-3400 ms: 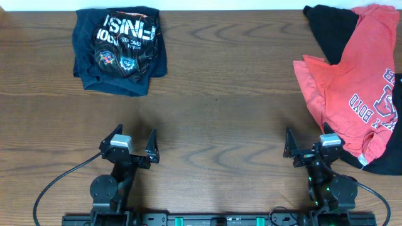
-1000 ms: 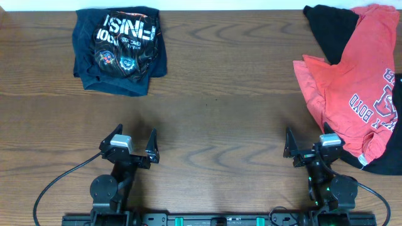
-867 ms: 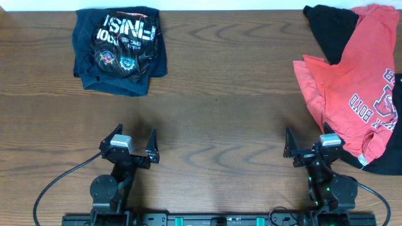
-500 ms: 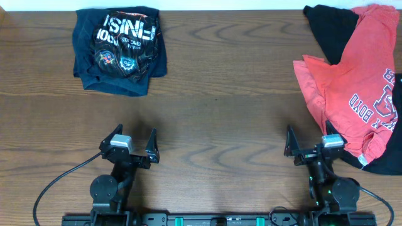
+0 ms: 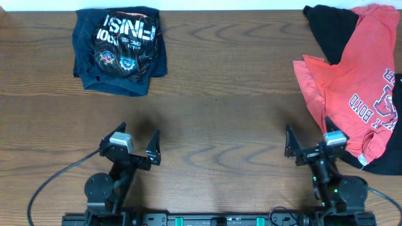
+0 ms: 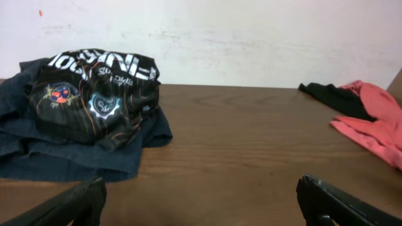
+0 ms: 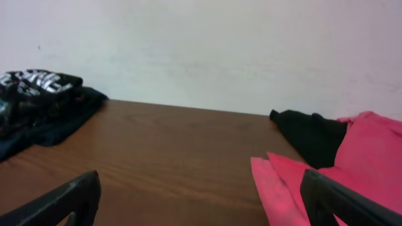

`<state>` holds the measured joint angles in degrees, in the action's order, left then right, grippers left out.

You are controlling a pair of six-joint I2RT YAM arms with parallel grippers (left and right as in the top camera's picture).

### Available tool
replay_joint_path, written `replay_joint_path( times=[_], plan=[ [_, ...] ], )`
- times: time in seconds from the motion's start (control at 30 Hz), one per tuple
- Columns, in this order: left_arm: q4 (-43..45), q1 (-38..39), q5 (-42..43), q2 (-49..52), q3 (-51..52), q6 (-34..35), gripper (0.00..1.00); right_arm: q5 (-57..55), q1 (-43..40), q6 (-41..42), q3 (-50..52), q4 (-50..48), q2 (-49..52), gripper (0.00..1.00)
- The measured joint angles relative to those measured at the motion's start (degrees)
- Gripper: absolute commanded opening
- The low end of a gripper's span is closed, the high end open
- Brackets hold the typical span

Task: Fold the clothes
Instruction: 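Reach the right gripper to the coral-red shirt and pinch its edge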

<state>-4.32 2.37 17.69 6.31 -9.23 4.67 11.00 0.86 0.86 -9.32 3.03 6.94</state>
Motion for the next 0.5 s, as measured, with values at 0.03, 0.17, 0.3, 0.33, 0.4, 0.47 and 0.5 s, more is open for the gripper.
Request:
replay_joint_path(
  times=[0.03, 0.17, 0.3, 0.33, 0.4, 0.47, 0.5],
  plan=[
    [-0.68, 0.00, 0.02, 2.12, -1.99, 0.00, 0.98, 0.13, 0.00, 0.00, -2.25, 0.42, 2.23, 0.99],
    [-2.73, 0.00, 0.17, 10.21, -8.22, 0.02, 0.98, 1.29, 0.00, 0.00, -9.18, 1.40, 10.29, 0.99],
    [-6.23, 0.00, 0.20, 19.32, -14.88, 0.02, 0.98, 3.02, 0.00, 0.00, -18.10, 5.11, 21.05, 0.99],
    [-7.02, 0.00, 0.17, 21.51, -16.46, 0.00, 0.98, 3.37, 0.00, -0.02, -20.17, 6.47, 23.52, 0.99],
    [-8.85, 0.00, 0.17, 26.53, -19.96, 0.00, 0.98, 3.98, 0.00, 0.00, -24.87, 10.27, 29.05, 0.99],
    [-10.82, 0.00, 0.17, 31.04, -22.93, -0.02, 0.98, 4.52, 0.00, -0.02, -29.44, 14.25, 34.36, 0.99],
    [-11.91, 0.00, 0.17, 33.70, -24.55, -0.02, 0.98, 4.72, 0.00, -0.04, -31.89, 16.28, 37.27, 0.99]
  ],
)
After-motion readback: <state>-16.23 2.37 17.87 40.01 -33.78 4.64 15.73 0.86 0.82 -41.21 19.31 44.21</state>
